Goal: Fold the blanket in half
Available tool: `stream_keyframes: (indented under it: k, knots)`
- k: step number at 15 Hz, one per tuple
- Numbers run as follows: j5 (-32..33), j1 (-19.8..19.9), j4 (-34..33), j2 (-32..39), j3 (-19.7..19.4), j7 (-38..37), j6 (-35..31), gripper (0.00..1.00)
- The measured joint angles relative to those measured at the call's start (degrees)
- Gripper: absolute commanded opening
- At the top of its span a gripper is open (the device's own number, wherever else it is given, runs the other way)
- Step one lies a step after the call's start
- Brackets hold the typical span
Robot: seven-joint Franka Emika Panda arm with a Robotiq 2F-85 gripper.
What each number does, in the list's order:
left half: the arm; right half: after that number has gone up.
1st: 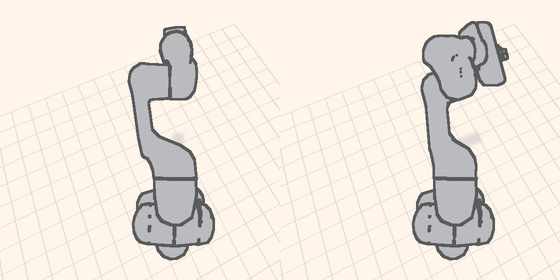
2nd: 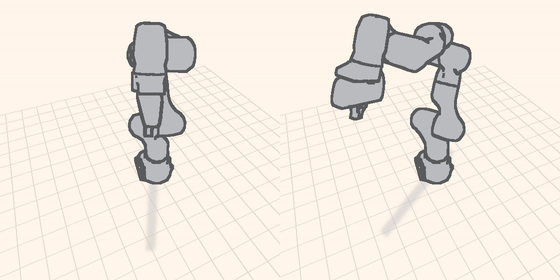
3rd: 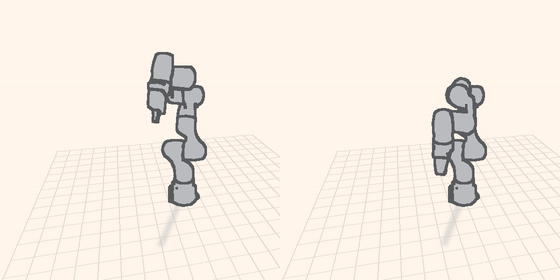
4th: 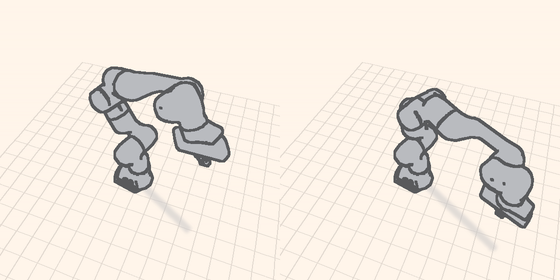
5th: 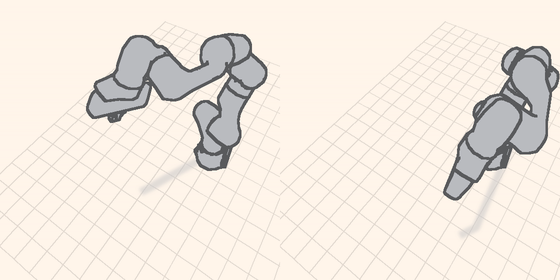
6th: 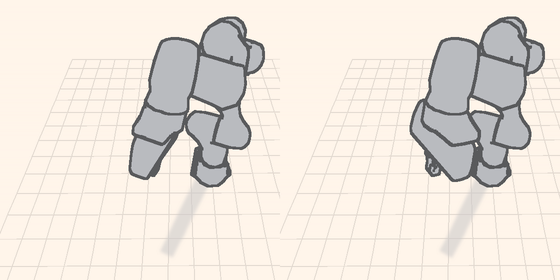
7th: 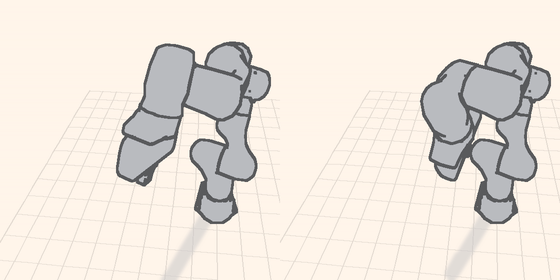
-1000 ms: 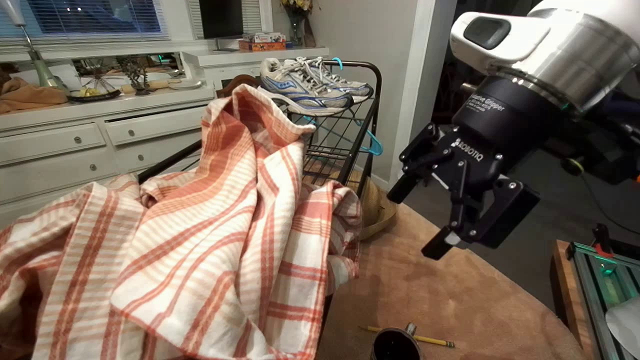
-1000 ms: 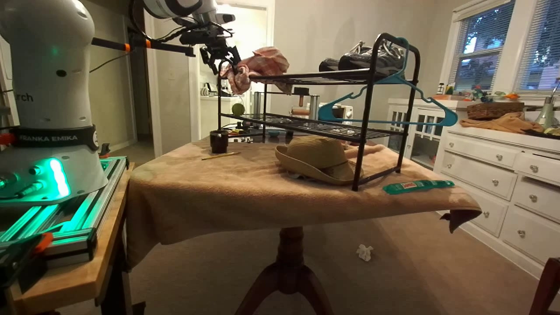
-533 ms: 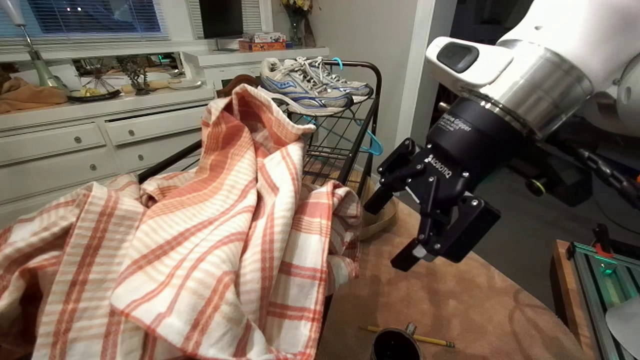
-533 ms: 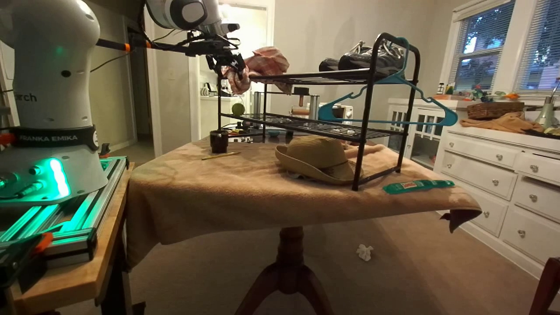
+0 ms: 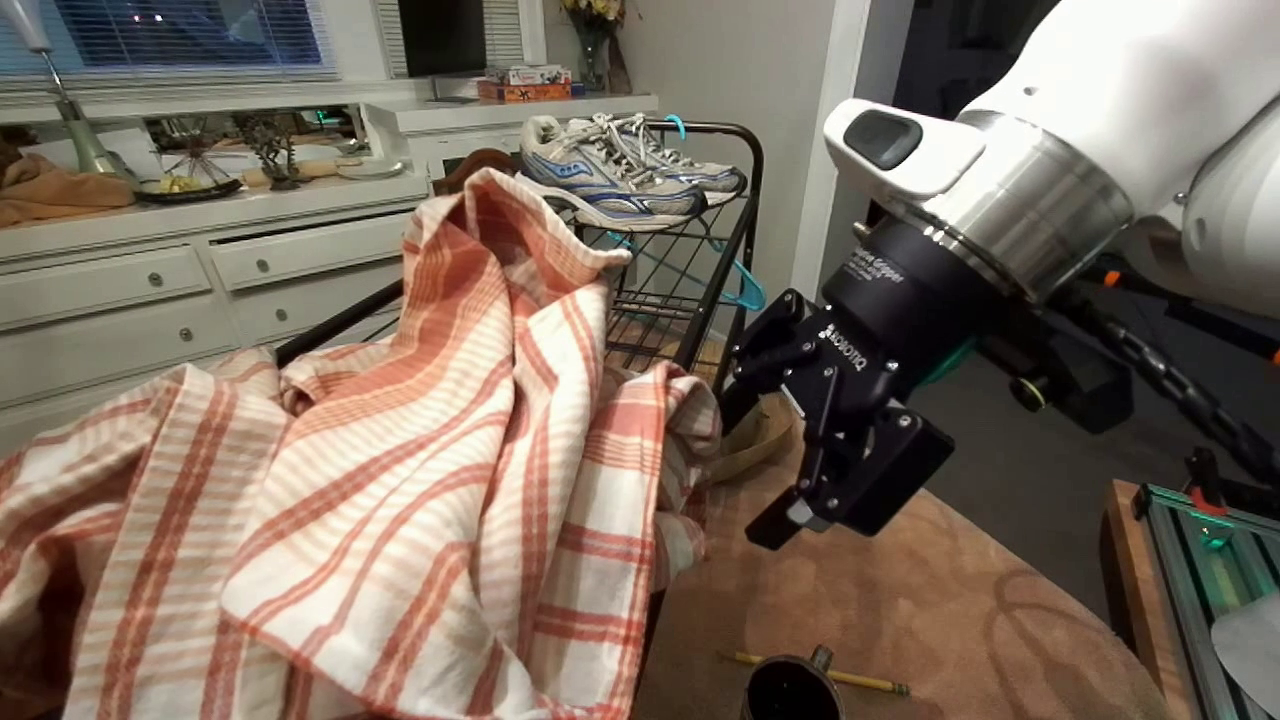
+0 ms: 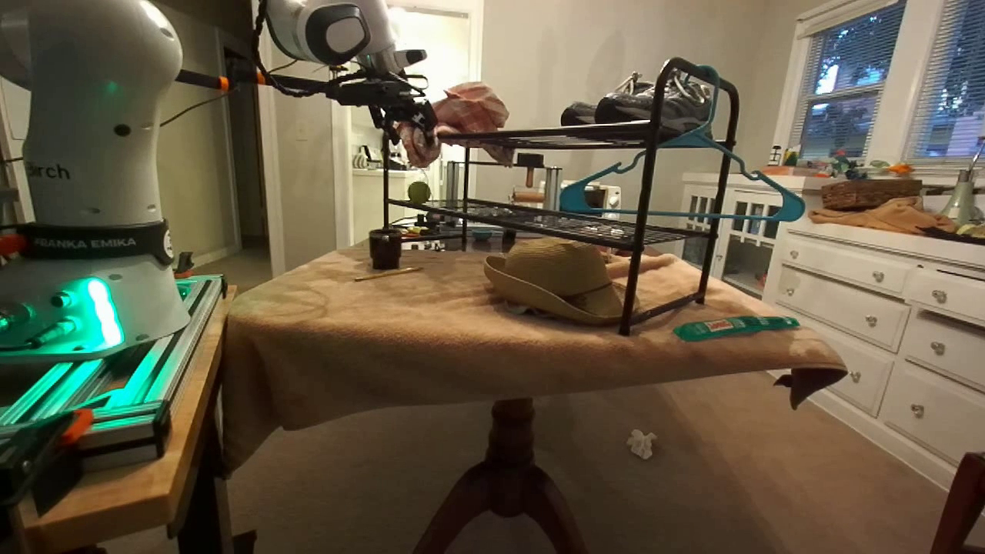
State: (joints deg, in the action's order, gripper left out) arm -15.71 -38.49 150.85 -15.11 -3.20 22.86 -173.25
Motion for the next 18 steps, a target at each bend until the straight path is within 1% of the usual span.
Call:
stream_keyframes:
  k: [4, 7, 10, 14, 15, 18]
  knots:
    - [-0.01, -1.63, -0.74, 2.42, -0.29, 0.00, -3.77, 1.00]
    - [0.07, -1.13, -0.98, 4.50, -0.28, -0.04, -7.19, 1.00]
    - [0.13, 0.36, -1.22, 6.39, -0.07, -0.75, -9.94, 1.00]
    - [0.03, 0.21, -2.60, 8.16, 0.32, -2.55, -10.18, 1.00]
    - [0.03, -0.04, -2.84, 8.43, 0.53, -2.92, -10.18, 0.80]
    - [0.03, -0.65, -3.41, 9.08, 1.29, -3.82, -10.20, 0.58]
